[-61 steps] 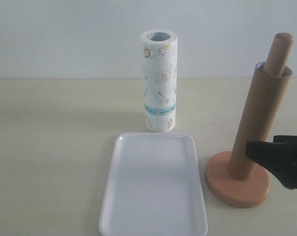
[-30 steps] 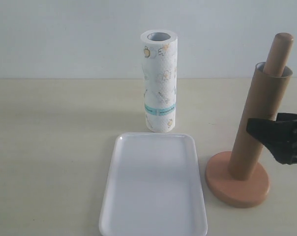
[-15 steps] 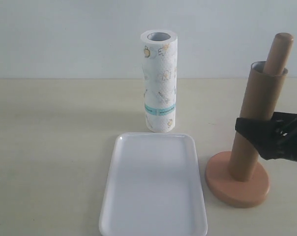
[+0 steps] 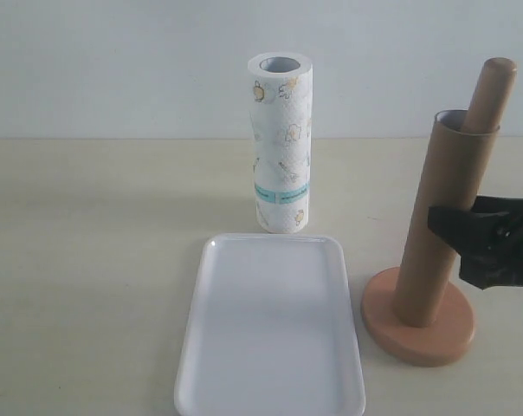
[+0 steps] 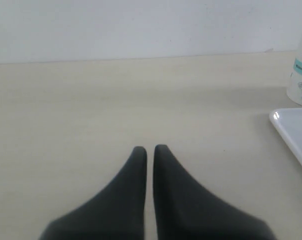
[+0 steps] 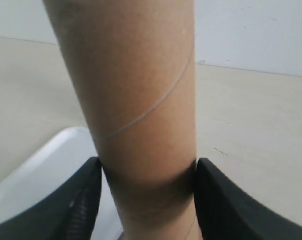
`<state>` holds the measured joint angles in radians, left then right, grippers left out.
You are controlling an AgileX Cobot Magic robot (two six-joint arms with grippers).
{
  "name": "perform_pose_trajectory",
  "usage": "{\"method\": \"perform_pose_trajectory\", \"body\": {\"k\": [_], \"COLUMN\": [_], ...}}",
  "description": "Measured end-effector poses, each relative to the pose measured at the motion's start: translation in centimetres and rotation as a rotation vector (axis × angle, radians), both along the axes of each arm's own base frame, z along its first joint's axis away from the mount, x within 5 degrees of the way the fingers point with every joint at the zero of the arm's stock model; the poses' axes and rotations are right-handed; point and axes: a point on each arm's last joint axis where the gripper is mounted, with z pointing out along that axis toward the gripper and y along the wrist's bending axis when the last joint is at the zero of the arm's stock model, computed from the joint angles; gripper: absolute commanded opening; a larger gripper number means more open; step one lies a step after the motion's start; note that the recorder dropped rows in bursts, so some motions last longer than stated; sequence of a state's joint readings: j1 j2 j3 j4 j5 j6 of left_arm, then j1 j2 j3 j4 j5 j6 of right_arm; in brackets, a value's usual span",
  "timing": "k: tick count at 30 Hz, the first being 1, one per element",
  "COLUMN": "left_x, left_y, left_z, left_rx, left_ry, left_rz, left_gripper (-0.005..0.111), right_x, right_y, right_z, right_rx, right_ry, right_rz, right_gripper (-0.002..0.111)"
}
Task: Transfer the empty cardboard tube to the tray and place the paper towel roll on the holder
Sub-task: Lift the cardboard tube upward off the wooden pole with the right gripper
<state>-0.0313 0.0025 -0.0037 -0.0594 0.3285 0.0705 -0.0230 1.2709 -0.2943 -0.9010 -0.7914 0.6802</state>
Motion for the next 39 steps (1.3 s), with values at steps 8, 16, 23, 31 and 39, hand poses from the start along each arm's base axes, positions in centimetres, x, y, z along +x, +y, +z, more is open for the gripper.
{"method": "perform_pose_trajectory", "body": {"k": [8, 16, 23, 31, 39], "left_x": [0.0, 0.0, 0.0, 0.0, 0.0], "left_y": [0.0, 0.0, 0.0, 0.0, 0.0], "left_z": [0.0, 0.0, 0.0, 0.0, 0.0], "left_rx": [0.000, 0.000, 0.000, 0.000, 0.000], "left_ry": [0.000, 0.000, 0.000, 0.000, 0.000], "left_rz": [0.000, 0.000, 0.000, 0.000, 0.000], "left_gripper": [0.004, 0.004, 0.004, 0.004, 0.004], "right_x": [0.2, 0.3, 0.3, 0.3, 0.2], "right_y": [-0.3, -0.4, -0.4, -0.3, -0.1], "right_z": [0.1, 0.1, 0.1, 0.2, 1.4], "right_rx": [0.010, 0.000, 0.001, -0.010, 0.053], "right_ry": [-0.008, -0.018, -0.019, -0.037, -0.123], "right_rz": [-0.039, -0.054, -0.054, -0.042, -0.031], "right_gripper": [0.064, 0.058, 0.044, 0.000, 0.000]}}
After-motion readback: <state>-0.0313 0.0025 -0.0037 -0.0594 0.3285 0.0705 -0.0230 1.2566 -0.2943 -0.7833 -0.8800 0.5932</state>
